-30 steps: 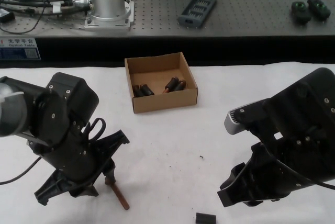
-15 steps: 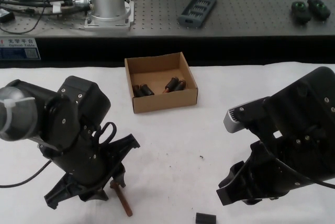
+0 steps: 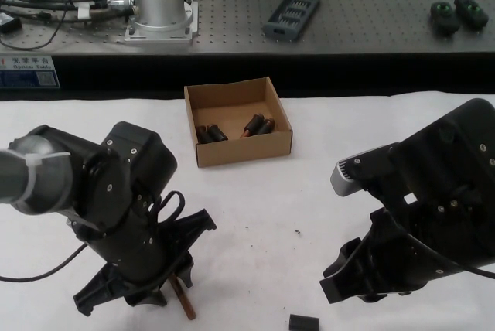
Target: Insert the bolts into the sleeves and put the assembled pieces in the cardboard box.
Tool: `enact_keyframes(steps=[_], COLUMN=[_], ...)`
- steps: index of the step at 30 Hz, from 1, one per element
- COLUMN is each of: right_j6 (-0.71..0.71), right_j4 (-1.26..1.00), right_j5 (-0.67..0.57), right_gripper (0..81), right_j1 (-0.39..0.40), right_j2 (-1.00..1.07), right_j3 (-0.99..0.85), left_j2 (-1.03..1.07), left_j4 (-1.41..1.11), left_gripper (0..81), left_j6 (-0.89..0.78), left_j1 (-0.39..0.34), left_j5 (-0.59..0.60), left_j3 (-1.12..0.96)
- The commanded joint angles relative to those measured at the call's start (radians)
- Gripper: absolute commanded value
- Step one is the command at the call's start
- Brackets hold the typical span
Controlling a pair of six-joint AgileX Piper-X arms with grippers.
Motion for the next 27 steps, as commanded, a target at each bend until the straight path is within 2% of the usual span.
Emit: enact_keyframes(steps=[1, 8, 10, 17, 23, 27], right_j6=[0.014, 0.024, 0.024, 0.024, 0.024, 0.021], right_j4=[-0.002, -0.005, -0.005, -0.005, -0.005, -0.005], right_j5=[-0.015, -0.015, -0.015, -0.015, -0.015, -0.015], right_gripper=[31.3, 31.3, 31.3, 31.3, 31.3, 31.3], right_j1=[0.001, 0.001, 0.001, 0.001, 0.001, 0.001], right_j2=[-0.015, -0.015, -0.015, -0.015, -0.015, -0.015], right_j3=[-0.001, -0.001, -0.001, -0.001, -0.001, -0.001], left_j2=[0.024, 0.034, 0.034, 0.034, 0.034, 0.032], left_j4=[0.033, 0.034, 0.043, 0.048, 0.048, 0.014], left_gripper=[29.5, 28.2, 23.9, 0.2, 0.6, 0.6], left_j6=[0.004, 0.004, 0.004, 0.039, 0.049, 0.1], left_j1=[-0.005, -0.005, -0.005, -0.005, -0.005, 0.004], left_j5=[-0.013, -0.006, -0.003, 0.041, 0.057, 0.107], left_j3=[-0.001, -0.001, -0.001, -0.001, -0.001, -0.001])
